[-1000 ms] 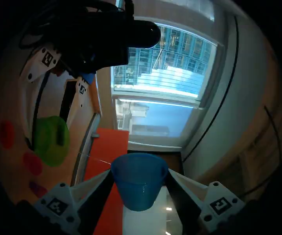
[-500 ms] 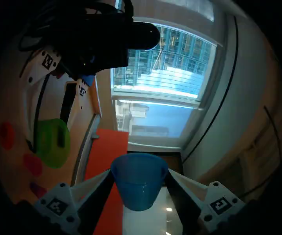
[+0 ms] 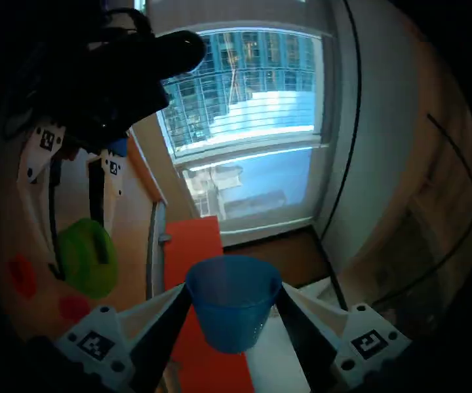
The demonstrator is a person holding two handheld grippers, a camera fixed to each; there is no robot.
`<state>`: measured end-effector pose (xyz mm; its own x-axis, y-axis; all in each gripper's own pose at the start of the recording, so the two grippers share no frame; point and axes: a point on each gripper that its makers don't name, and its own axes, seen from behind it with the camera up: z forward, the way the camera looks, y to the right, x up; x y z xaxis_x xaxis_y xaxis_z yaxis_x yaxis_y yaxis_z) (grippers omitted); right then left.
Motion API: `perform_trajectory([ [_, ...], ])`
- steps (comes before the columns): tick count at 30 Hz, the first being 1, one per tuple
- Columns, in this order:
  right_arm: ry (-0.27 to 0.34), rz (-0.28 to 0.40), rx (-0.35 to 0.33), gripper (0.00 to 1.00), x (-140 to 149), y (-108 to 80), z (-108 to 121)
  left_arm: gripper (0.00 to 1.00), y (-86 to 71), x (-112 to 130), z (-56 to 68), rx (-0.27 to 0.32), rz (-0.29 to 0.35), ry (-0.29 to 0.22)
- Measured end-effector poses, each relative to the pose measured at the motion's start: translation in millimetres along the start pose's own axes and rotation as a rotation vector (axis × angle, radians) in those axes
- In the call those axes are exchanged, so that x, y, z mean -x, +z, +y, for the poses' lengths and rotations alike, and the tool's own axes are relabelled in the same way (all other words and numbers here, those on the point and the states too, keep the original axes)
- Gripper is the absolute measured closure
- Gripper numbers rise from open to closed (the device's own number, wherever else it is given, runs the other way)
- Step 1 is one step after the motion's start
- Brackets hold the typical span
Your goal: Pour water
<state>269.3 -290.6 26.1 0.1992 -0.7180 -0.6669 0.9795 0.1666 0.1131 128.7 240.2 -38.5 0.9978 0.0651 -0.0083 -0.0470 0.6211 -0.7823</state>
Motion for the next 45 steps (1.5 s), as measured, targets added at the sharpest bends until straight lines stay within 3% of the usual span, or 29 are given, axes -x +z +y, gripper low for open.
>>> perform_trajectory([
  [13, 0.439, 0.019, -0.076, 0.11, -11.3, -17.7, -24.5, 0.15, -1.0, -1.5, -6.0, -0.013, 0.000, 0.006],
  [21, 0.741, 0.026, -0.118, 0.11, -23.7, -26.0, -33.0, 0.15, -3.0, -4.6, -7.8, -0.023, -0.001, 0.013],
  [30, 0.997, 0.021, -0.144, 0.11, -26.0, -31.7, -31.7, 0.15, -6.6, -9.2, -13.8, -0.037, 0.002, 0.018],
  [33, 1.047, 0.015, -0.139, 0.11, -20.3, -33.4, -28.6, 0.15, -7.8, -10.4, -16.6, -0.043, 0.001, 0.018],
  [45, 1.096, -0.041, -0.106, 0.11, 8.5, -47.2, -32.9, 0.15, -12.5, -8.9, -29.2, -0.074, -0.011, 0.032],
])
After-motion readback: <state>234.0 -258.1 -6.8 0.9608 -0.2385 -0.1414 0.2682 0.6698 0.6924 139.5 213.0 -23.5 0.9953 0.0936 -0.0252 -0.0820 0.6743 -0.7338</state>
